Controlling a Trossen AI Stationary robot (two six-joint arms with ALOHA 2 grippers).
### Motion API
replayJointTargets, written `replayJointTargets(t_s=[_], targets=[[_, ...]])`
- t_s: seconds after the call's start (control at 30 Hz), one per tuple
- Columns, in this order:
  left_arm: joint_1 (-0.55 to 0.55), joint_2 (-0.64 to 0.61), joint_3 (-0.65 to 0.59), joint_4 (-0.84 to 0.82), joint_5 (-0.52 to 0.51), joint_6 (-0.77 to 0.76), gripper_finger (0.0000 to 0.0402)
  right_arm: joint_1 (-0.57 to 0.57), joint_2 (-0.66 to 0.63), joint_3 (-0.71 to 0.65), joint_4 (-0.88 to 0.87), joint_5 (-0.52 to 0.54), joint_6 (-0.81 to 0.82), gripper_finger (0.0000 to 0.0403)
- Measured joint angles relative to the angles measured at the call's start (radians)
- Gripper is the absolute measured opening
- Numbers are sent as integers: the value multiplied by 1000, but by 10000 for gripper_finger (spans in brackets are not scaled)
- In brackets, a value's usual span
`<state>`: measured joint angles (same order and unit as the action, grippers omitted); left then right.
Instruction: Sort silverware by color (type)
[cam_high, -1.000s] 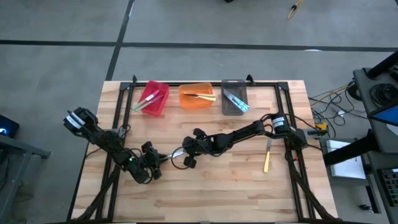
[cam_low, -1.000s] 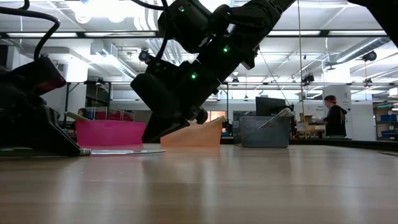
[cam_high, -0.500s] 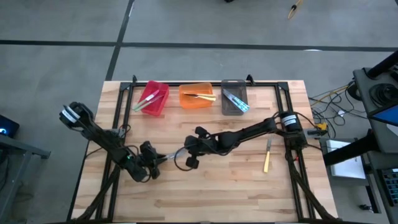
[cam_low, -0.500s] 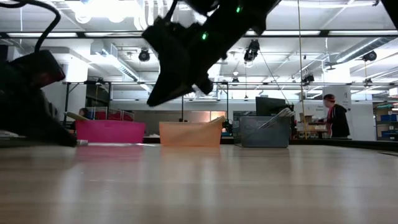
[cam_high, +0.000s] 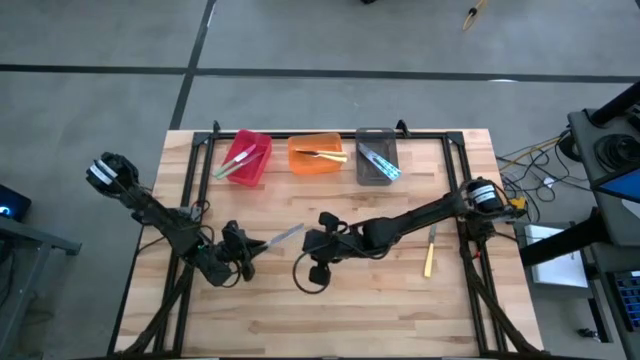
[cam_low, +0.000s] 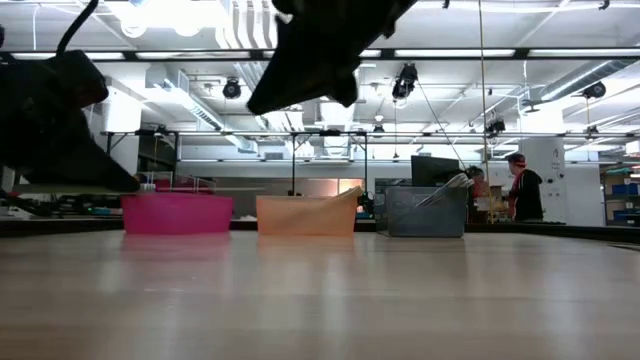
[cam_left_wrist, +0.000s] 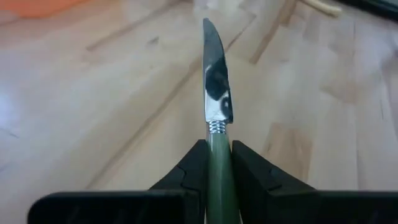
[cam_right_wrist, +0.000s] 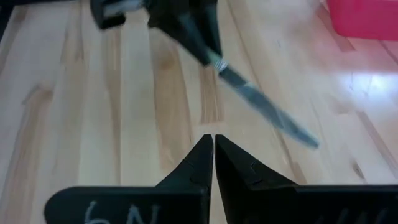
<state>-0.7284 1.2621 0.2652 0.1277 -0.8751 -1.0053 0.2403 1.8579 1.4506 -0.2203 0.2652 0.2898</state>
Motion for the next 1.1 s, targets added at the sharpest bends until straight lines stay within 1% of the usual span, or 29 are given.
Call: replayJointTargets(t_s=[0.1, 0.23, 0.4, 0.47, 0.53, 0.63, 0.7, 0.77, 0.83, 0.93, 1.0, 1.1], targets=[[30, -64, 0, -61, -4, 1, 35, 6, -29, 0, -52, -1, 4, 9], [106, -168, 1, -148, -6, 3, 35, 7, -66, 0, -110, 1, 10, 9], [241, -312, 15, -241, 23, 94, 35, 6, -110, 0, -155, 1, -20, 9], [307, -372, 52, -334, 63, 153, 35, 6, -124, 0, -174, 1, -29, 9], [385, -413, 122, -466, 95, 230, 35, 6, -139, 0, -210, 0, -40, 9], [536, -467, 268, -758, 136, 342, 35, 6, -155, 0, -248, 0, -42, 9], [660, -484, 378, -922, 189, 416, 35, 6, -166, 0, -286, -1, -43, 9], [797, -490, 464, -1061, 248, 488, 35, 6, -174, 1, -296, -1, -46, 9], [935, -489, 529, -1095, 317, 555, 35, 6, -181, 1, -321, -2, -55, 9], [1120, -469, 580, -1117, 473, 711, 35, 5, -186, 1, -326, -2, -67, 9], [1236, -439, 608, -1104, 555, 803, 35, 3, -186, 1, -325, -2, -80, 9], [1407, -369, 627, -1106, 641, 915, 35, 3, -186, 1, -326, -2, -93, 9]])
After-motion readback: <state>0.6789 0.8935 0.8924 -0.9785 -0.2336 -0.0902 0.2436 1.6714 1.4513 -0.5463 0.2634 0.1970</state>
